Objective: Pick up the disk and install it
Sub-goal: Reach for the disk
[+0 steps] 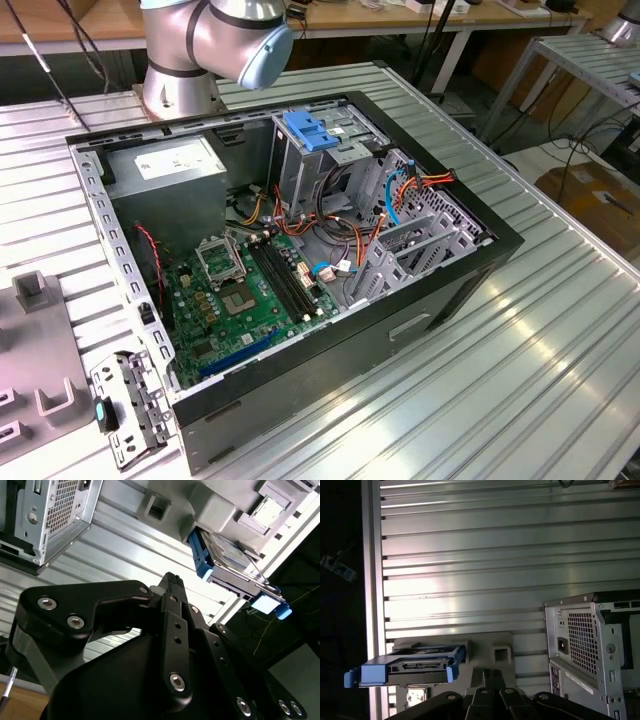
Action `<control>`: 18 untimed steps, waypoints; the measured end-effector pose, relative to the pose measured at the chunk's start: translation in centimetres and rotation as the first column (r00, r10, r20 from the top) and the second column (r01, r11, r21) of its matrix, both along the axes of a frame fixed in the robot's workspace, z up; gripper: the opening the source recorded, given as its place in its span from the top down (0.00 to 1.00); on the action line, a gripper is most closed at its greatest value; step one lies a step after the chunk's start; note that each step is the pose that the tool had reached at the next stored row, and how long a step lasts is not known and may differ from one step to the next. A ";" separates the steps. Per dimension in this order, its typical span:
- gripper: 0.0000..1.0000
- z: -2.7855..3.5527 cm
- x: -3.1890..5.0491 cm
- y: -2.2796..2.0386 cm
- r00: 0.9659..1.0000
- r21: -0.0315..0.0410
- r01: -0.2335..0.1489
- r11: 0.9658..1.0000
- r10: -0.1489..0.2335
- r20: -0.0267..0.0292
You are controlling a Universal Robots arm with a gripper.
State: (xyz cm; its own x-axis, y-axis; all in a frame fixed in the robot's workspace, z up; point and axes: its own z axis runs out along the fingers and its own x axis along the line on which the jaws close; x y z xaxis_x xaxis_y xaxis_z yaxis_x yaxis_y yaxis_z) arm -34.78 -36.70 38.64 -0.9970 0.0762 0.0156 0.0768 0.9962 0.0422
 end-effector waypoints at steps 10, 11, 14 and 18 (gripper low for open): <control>0.89 -0.09 -3.85 -0.02 1.000 0.000 0.000 1.000 0.000 -0.004; 0.89 -0.09 -3.85 -0.02 1.000 0.000 0.000 1.000 0.000 -0.004; 0.89 -0.08 -3.86 -0.02 1.000 0.000 0.000 1.000 0.000 -0.004; 0.89 -0.09 -4.18 -0.02 1.000 0.000 0.000 1.000 0.000 -0.004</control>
